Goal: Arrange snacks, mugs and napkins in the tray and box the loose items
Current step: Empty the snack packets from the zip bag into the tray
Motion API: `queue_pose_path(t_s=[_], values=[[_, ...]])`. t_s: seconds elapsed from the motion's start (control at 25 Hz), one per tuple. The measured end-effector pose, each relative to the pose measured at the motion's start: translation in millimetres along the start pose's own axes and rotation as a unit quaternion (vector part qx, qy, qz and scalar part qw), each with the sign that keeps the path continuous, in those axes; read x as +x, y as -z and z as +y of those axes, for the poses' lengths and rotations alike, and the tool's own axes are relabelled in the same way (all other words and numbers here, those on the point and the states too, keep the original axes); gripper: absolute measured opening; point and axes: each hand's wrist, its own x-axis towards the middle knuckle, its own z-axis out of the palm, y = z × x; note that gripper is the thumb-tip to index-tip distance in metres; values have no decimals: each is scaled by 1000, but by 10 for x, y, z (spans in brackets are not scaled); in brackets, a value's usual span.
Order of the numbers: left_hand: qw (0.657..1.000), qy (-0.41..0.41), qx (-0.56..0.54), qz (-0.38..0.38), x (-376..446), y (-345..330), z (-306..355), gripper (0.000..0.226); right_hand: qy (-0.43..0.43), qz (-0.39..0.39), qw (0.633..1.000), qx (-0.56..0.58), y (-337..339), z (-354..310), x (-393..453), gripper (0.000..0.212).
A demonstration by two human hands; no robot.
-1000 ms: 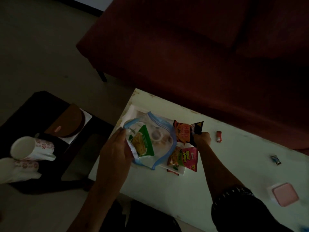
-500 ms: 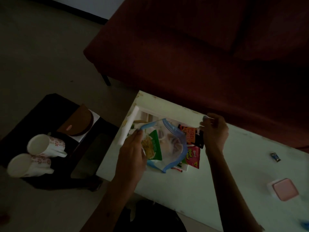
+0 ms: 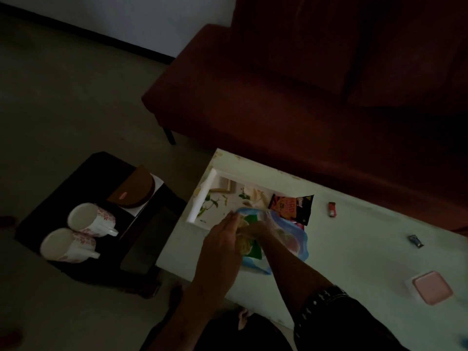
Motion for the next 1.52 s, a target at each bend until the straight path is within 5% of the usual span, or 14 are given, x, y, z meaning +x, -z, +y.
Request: queue_pose_path(t_s=[0.28,0.44,0.6,0.76,1.0,1.2,1.52], values=[[1000,8,17,4,-36,-54,-44,42,102,144,949,-261,-126,-115,-187,29],[998,16,61,-13,16,-126,-40,49,175,218,910,-307,113,-435,-786,22],[996,49,79,2,128,-72,-53,49,262,272,899,-221,800,-624,-1627,15],[993,86,79,37,273,84,-71,48,321,331,886,53,1350,-672,-1979,16],[989,103,91,63,388,304,-110,47,170,460,869,58,1139,-298,-770,25],[989,110,82,60,380,306,-129,51,6,348,937,7,740,172,196,30],[991,121,35,48,347,177,-207,45,-66,292,954,3,585,527,616,23]])
